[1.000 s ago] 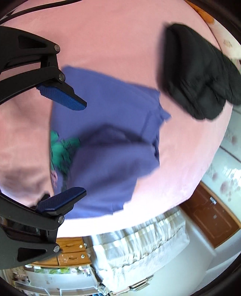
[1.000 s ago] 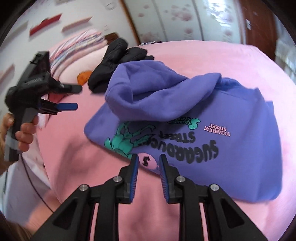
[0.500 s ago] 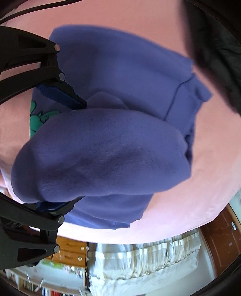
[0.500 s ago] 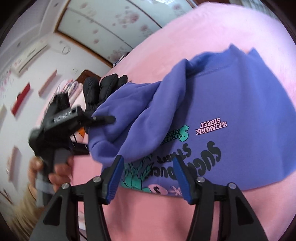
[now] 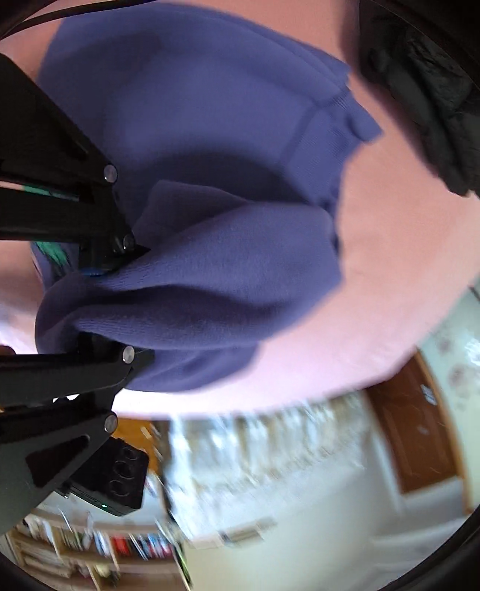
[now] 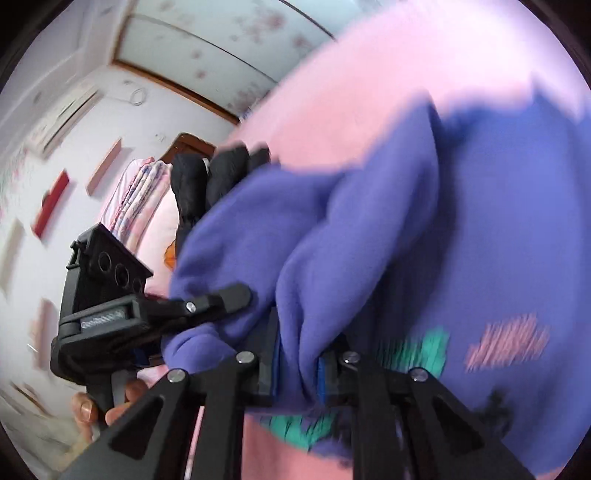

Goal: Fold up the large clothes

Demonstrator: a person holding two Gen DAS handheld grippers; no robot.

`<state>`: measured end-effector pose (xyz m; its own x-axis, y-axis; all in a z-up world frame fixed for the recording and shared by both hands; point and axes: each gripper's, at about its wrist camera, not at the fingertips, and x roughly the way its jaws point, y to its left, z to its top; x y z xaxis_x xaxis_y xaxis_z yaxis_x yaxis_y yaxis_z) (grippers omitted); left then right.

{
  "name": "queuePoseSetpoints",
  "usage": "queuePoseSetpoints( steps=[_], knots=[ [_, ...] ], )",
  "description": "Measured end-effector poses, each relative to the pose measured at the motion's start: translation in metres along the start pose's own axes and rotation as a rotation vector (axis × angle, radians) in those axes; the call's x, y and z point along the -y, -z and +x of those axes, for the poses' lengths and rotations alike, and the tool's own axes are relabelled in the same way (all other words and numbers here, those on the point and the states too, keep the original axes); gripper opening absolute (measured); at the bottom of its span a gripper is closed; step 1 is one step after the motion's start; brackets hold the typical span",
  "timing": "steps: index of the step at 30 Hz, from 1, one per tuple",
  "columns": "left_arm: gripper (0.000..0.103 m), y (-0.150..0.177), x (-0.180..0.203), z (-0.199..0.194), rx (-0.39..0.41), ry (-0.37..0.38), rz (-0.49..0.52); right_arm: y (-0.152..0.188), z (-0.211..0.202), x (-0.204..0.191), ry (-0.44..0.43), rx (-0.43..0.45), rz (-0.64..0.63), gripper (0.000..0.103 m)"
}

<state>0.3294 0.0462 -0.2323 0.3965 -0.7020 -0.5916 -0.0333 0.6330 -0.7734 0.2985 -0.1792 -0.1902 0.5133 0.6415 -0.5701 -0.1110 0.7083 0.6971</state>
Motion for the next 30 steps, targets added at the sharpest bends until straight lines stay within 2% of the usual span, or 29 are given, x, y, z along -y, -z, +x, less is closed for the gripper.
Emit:
queuePoseSetpoints(
  steps=[4, 6, 8, 12, 14, 17, 20, 21, 23, 26, 30],
  knots=[
    [0.014, 0.011, 0.008, -0.01, 0.148, 0.174, 0.018, -0.032, -0.028, -0.036, 0.061, 0.137, -0.214, 0.013],
    [0.014, 0.026, -0.001, -0.006, 0.198, 0.209, 0.013, -0.035, -0.037, -0.053, 0.127, 0.187, -0.363, 0.013],
    [0.014, 0.044, -0.02, 0.004, 0.184, 0.202, -0.042, -0.029, -0.035, -0.055, 0.177, 0.183, -0.448, 0.013],
    [0.015, 0.09, -0.066, 0.026, 0.102, 0.089, -0.126, -0.001, -0.014, -0.024, 0.237, 0.058, -0.438, 0.013],
    [0.018, 0.105, -0.077, 0.026, 0.08, 0.053, -0.127, 0.02, -0.006, 0.002, 0.262, -0.031, -0.348, 0.015],
    [0.021, 0.112, -0.078, 0.023, 0.059, 0.017, -0.09, 0.048, -0.002, 0.027, 0.275, -0.09, -0.23, 0.019],
    [0.025, 0.111, -0.068, 0.016, 0.01, -0.015, -0.027, 0.063, -0.003, 0.028, 0.303, -0.069, -0.212, 0.024],
    [0.026, 0.114, -0.058, 0.018, -0.001, -0.034, 0.004, 0.065, -0.005, 0.027, 0.315, -0.068, -0.218, 0.03],
    [0.035, 0.113, -0.047, 0.012, -0.01, -0.093, 0.07, 0.065, -0.008, 0.017, 0.374, -0.061, -0.258, 0.04],
    [0.046, 0.113, -0.031, -0.005, 0.006, -0.206, 0.173, 0.064, -0.02, 0.005, 0.406, -0.053, -0.314, 0.049],
    [0.047, 0.109, -0.019, -0.028, 0.037, -0.262, 0.217, 0.065, -0.047, -0.012, 0.416, -0.007, -0.378, 0.055]
  ],
)
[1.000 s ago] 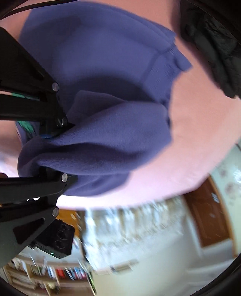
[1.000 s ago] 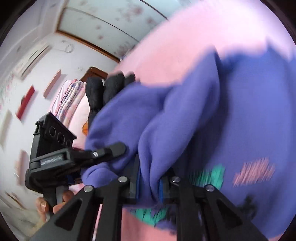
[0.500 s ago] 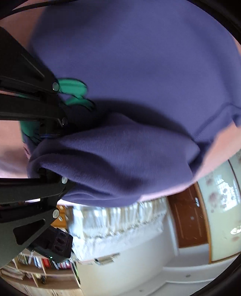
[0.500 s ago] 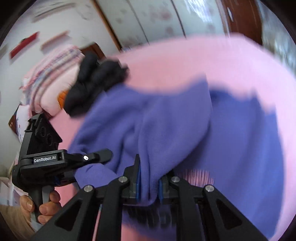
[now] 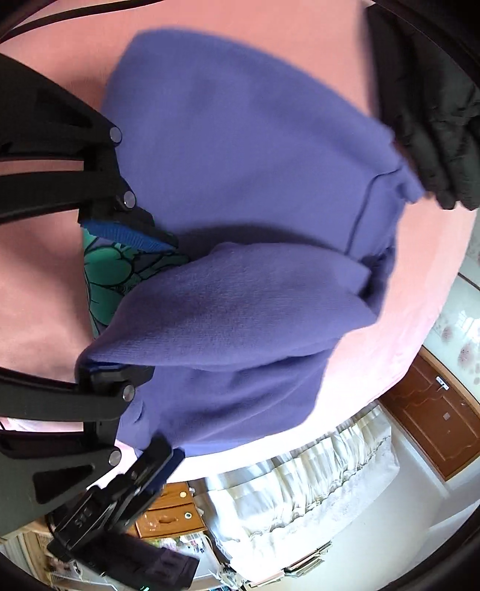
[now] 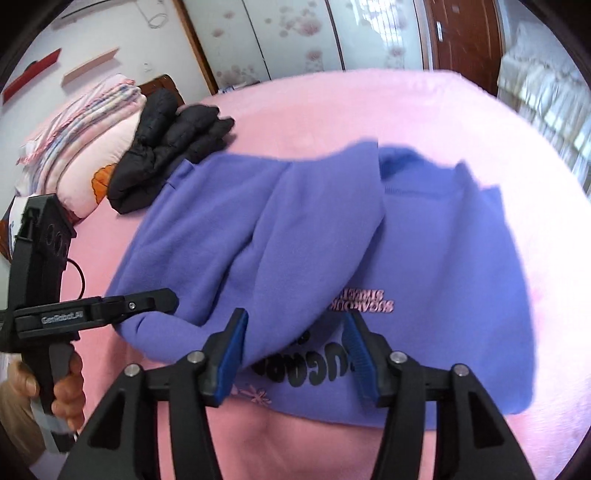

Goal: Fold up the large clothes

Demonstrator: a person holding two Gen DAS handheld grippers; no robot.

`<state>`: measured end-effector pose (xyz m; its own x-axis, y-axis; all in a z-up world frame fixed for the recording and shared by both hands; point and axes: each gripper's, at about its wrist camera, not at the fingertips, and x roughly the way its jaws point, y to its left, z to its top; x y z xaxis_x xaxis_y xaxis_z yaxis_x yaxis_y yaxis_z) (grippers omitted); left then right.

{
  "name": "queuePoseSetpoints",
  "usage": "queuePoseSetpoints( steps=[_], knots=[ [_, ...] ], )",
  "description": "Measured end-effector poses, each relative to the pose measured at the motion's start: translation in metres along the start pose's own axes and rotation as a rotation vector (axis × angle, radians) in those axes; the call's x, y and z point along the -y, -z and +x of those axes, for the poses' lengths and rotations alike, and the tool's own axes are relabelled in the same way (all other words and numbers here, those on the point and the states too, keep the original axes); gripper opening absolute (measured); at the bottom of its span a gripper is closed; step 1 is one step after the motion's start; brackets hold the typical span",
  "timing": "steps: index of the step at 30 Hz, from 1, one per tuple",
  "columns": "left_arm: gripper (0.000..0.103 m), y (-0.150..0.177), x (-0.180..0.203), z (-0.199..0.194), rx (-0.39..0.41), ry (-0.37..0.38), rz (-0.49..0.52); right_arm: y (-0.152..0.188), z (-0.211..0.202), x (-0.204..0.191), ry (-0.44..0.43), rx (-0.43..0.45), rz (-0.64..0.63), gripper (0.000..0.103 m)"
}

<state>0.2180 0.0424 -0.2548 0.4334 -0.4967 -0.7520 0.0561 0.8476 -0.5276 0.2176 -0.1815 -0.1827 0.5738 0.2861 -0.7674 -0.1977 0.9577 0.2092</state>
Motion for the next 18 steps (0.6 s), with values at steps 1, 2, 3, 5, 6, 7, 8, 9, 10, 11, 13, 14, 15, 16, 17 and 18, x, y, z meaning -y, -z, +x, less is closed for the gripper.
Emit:
queuePoseSetpoints(
  steps=[1, 2, 3, 5, 6, 7, 8, 9, 10, 11, 13, 14, 15, 16, 17, 18],
  knots=[
    [0.047, -0.002, 0.002, -0.004, 0.006, -0.007, 0.006, 0.0, -0.006, -0.002, 0.006, 0.016, -0.015, 0.055],
    [0.047, -0.005, 0.008, -0.005, 0.014, -0.016, 0.012, -0.001, -0.014, -0.006, 0.024, 0.039, -0.04, 0.055],
    [0.047, -0.006, 0.013, -0.009, 0.027, -0.031, 0.025, -0.003, -0.021, -0.01, 0.052, 0.062, -0.067, 0.055],
    [0.049, -0.005, 0.015, -0.013, 0.03, -0.051, 0.034, -0.006, -0.032, -0.018, 0.109, 0.108, -0.095, 0.055],
    [0.051, -0.004, 0.015, -0.012, 0.025, -0.061, 0.031, -0.006, -0.035, -0.018, 0.128, 0.117, -0.1, 0.055],
    [0.055, 0.0, 0.01, -0.007, 0.016, -0.062, 0.024, -0.009, -0.037, -0.018, 0.136, 0.127, -0.1, 0.055],
    [0.055, 0.004, 0.009, -0.003, 0.01, -0.06, 0.019, -0.011, -0.039, -0.018, 0.117, 0.135, -0.086, 0.055],
    [0.055, 0.001, 0.006, 0.002, 0.006, -0.063, 0.011, -0.014, -0.039, -0.017, 0.089, 0.137, -0.065, 0.055],
    [0.055, 0.005, 0.009, 0.005, -0.001, -0.063, 0.001, -0.017, -0.038, -0.016, 0.053, 0.134, -0.039, 0.055],
    [0.055, 0.011, 0.007, 0.01, -0.008, -0.06, -0.009, -0.021, -0.037, -0.017, 0.007, 0.132, -0.01, 0.055],
    [0.056, 0.018, 0.001, 0.021, 0.005, -0.053, -0.045, -0.024, -0.035, -0.018, -0.056, 0.127, 0.036, 0.053],
    [0.056, 0.02, -0.002, 0.023, 0.014, -0.049, -0.058, -0.025, -0.032, -0.02, -0.098, 0.124, 0.046, 0.05],
    [0.056, 0.024, -0.006, 0.023, 0.033, -0.041, -0.069, -0.024, -0.029, -0.023, -0.112, 0.119, 0.045, 0.048],
    [0.056, 0.026, -0.007, 0.022, 0.046, -0.036, -0.074, -0.022, -0.023, -0.027, -0.12, 0.103, 0.034, 0.047],
    [0.056, 0.026, -0.007, 0.025, 0.054, -0.036, -0.076, -0.02, -0.017, -0.031, -0.129, 0.086, 0.019, 0.045],
    [0.056, 0.027, -0.007, 0.024, 0.055, -0.039, -0.076, -0.016, -0.01, -0.035, -0.136, 0.06, 0.0, 0.039]
  ],
)
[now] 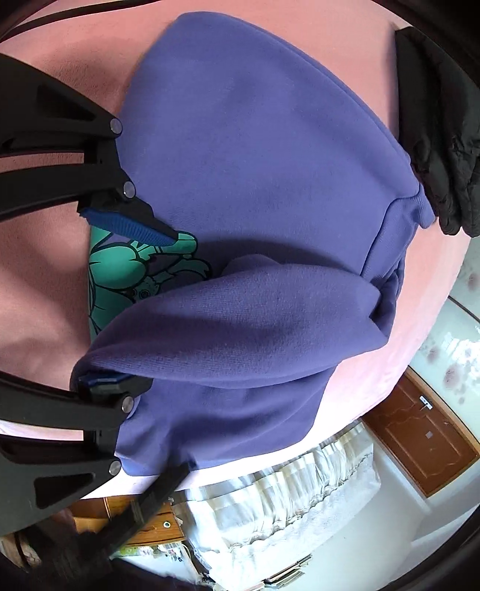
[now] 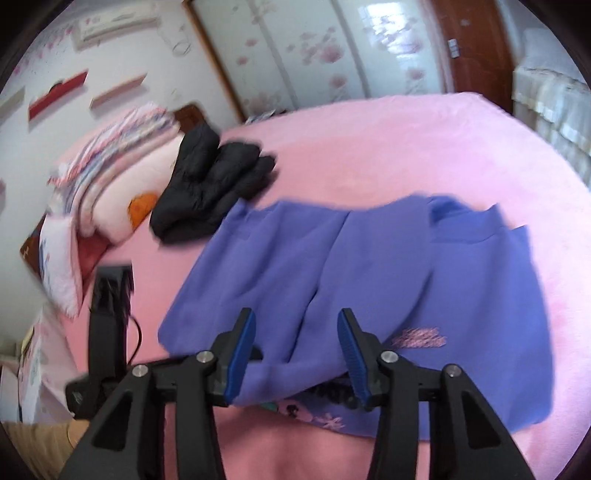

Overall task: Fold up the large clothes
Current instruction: 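Open both grippers and press the folded hoodie flat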

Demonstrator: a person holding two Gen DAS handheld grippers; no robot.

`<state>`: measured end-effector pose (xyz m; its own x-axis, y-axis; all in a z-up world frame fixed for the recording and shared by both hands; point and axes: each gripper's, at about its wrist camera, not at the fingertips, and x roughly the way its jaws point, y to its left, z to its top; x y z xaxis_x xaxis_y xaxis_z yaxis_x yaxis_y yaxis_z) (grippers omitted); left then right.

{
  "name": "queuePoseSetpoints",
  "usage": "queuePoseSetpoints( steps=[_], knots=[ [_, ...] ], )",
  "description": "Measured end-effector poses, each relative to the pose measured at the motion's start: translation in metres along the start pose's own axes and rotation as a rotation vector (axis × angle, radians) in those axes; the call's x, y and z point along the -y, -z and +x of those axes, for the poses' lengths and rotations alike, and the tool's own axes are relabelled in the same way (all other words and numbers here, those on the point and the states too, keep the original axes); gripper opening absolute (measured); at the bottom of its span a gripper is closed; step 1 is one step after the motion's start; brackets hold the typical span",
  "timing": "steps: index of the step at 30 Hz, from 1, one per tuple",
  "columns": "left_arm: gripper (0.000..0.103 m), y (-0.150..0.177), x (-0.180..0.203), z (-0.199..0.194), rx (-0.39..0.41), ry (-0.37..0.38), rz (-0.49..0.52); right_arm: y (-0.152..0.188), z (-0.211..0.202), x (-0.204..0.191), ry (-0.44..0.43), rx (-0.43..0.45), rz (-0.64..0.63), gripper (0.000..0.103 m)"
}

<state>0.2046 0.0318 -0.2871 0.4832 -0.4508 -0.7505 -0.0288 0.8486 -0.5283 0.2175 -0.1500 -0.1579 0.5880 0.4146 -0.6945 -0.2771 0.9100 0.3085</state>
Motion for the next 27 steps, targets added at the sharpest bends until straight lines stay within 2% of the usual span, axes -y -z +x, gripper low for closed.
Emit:
queuePoseSetpoints(
  steps=[3, 6, 11, 14, 17, 23, 25, 26, 27],
  knots=[
    [0.059, 0.002, -0.003, -0.007, -0.008, -0.002, -0.008, 0.02, 0.03, -0.002, 0.069, -0.093, -0.066, 0.029],
    [0.061, 0.002, -0.003, -0.014, -0.016, 0.005, -0.015, 0.037, 0.048, 0.009, 0.102, -0.14, -0.052, 0.025],
    [0.061, -0.005, 0.007, -0.035, 0.028, -0.007, 0.003, 0.045, 0.045, 0.003, 0.13, -0.107, -0.091, 0.024],
    [0.061, -0.014, 0.017, -0.062, 0.123, 0.005, 0.027, 0.044, 0.043, -0.001, 0.144, -0.107, -0.109, 0.024],
    [0.061, -0.028, 0.033, -0.074, 0.174, 0.035, 0.063, 0.04, 0.034, 0.002, 0.12, -0.093, -0.079, 0.024],
    [0.06, -0.068, 0.07, -0.054, 0.202, 0.071, 0.132, 0.012, 0.01, 0.01, 0.105, 0.009, -0.006, 0.024],
    [0.056, -0.079, 0.072, -0.036, 0.175, 0.078, 0.125, 0.0, 0.014, 0.014, 0.116, 0.026, 0.012, 0.024],
    [0.044, -0.083, 0.071, -0.029, 0.155, 0.074, 0.121, -0.005, 0.019, 0.015, 0.124, 0.031, 0.019, 0.024],
    [0.039, -0.085, 0.069, -0.015, 0.123, 0.063, 0.118, -0.011, 0.025, 0.017, 0.128, 0.036, 0.028, 0.024]
  ],
)
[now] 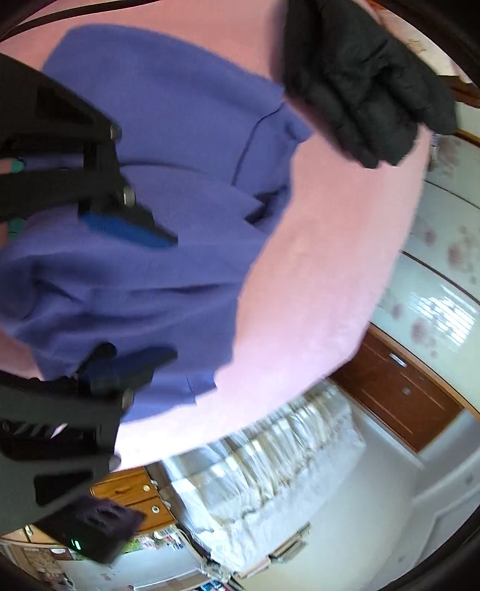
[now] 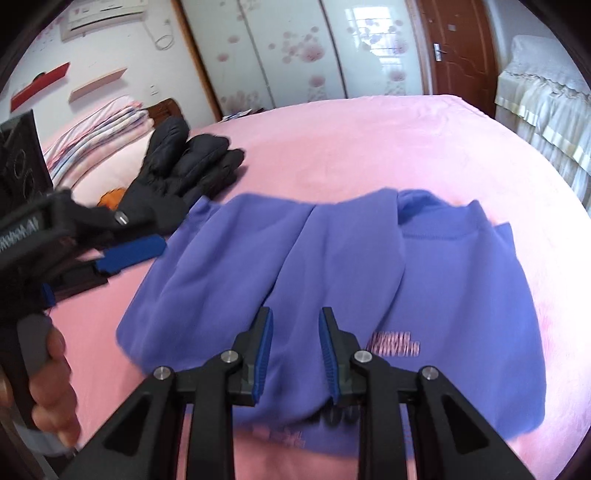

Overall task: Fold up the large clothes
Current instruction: 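Open both grippers and press the folded hoodie flat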

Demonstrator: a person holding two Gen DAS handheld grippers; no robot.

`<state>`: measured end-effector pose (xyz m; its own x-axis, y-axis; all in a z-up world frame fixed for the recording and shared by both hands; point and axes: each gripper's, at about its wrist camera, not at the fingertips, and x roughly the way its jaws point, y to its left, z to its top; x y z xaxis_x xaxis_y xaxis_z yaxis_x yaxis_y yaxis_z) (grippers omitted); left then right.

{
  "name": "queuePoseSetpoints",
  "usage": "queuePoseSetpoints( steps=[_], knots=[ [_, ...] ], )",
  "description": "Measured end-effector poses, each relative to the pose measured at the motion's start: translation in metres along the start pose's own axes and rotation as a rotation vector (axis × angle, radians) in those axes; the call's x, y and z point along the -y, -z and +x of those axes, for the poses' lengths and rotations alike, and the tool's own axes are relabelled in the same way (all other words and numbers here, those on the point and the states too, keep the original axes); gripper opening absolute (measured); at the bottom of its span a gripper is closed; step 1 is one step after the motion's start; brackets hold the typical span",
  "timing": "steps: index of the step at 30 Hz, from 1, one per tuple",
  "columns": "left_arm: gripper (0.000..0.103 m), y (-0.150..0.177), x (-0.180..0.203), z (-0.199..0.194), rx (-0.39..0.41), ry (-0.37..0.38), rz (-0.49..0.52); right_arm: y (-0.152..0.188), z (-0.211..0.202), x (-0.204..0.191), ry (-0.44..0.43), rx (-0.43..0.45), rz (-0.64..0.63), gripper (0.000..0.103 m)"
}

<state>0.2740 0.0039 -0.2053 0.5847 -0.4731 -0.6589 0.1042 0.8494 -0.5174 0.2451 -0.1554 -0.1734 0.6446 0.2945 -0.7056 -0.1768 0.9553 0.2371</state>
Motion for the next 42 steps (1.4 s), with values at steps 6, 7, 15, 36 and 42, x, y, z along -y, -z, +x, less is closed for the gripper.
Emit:
queuePoseSetpoints(
  steps=[6, 7, 15, 36, 42],
  knots=[
    [0.013, 0.012, -0.025, 0.044, -0.087, -0.168, 0.03, -0.006, 0.04, 0.016, 0.041, -0.043, 0.062, 0.024],
    [0.01, 0.014, -0.033, 0.047, -0.095, -0.178, 0.018, -0.004, 0.046, 0.02, 0.054, -0.056, 0.07, 0.024],
    [0.003, 0.027, -0.048, 0.044, -0.062, -0.136, -0.002, 0.009, 0.056, 0.024, 0.101, -0.079, 0.034, 0.021],
    [0.052, 0.133, -0.187, -0.065, 0.018, 0.041, -0.535, -0.03, 0.028, -0.069, 0.048, -0.014, -0.069, 0.021],
    [0.064, 0.132, -0.184, -0.019, 0.013, 0.156, -0.537, -0.006, 0.069, -0.069, 0.141, -0.066, -0.11, 0.021]
  ],
)
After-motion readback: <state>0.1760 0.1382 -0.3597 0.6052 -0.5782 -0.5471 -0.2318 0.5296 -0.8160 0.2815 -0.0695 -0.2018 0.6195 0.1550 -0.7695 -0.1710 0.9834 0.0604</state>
